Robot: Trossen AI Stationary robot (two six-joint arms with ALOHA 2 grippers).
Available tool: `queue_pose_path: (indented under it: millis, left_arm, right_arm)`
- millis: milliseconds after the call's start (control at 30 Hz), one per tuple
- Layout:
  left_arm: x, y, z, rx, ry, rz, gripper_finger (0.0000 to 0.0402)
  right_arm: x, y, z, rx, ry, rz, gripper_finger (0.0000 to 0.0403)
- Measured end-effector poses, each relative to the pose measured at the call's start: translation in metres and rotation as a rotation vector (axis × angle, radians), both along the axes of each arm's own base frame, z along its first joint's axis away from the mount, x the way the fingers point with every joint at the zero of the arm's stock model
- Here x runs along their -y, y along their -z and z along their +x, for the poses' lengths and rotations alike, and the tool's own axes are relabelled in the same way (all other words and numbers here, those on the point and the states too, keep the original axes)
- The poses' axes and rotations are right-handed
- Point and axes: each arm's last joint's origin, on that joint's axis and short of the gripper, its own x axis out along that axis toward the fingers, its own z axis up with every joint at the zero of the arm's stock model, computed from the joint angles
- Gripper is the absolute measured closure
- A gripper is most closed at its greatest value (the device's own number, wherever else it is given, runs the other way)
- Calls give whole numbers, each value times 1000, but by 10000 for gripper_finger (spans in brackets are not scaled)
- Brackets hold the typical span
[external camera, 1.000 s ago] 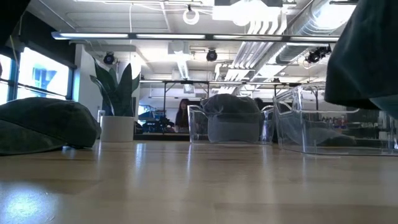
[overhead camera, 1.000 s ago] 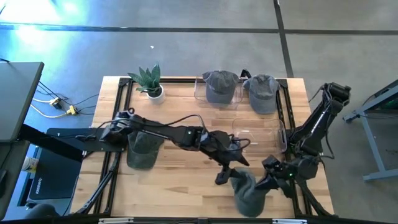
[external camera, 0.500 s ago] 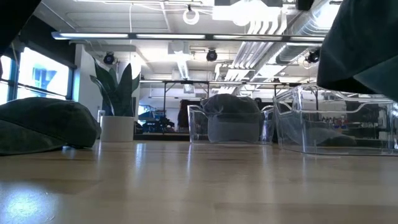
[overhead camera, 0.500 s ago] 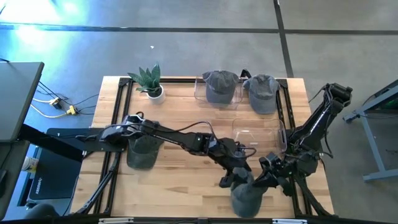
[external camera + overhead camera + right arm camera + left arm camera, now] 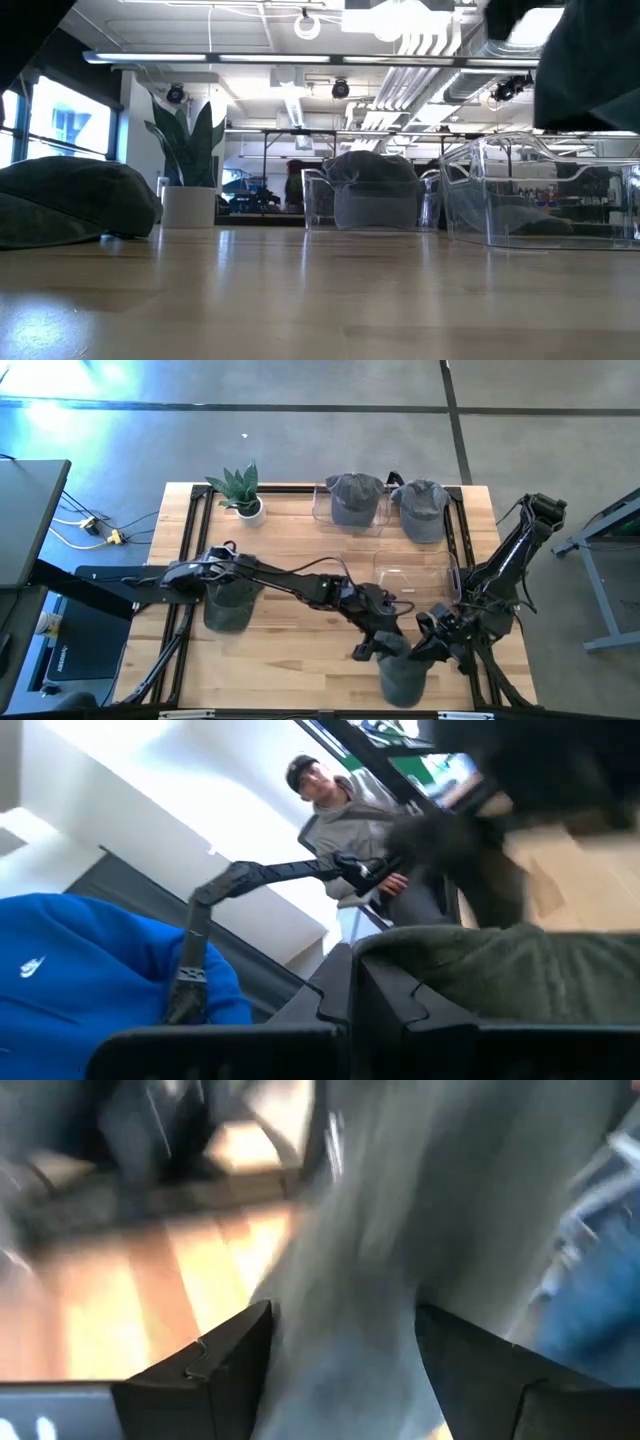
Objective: Pick & Place hat
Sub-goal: Put the bottom black cap into the bottom transparent bin
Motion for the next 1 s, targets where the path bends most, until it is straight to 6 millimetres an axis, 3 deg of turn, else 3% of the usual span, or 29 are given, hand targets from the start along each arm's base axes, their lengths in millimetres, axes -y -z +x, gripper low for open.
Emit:
queue_pose_path:
  millis: [167, 300, 400, 533, 733, 1000]
  left_arm:
    - [3, -1, -5, -64, 84, -53, 220]
    - [-4, 1, -9, -134, 114, -68, 317]
    - [-14, -22, -14, -91, 170, -116, 386]
    - [-20, -58, -30, -38, 303, -187, 382]
    - [-22, -94, -47, 63, 475, -254, 396]
    - [-22, -94, -48, -41, 452, -347, 399]
  right_arm:
    - [0, -6, -3, 39, -13, 12, 400]
    - [-2, -8, -10, 45, -33, 16, 401]
    - [-4, -9, -14, 42, -56, 31, 400]
    - [-7, -7, -20, 33, -88, 17, 401]
    - [-6, 2, -18, -18, -43, -70, 377]
    - [3, 4, -7, 28, 64, -232, 268]
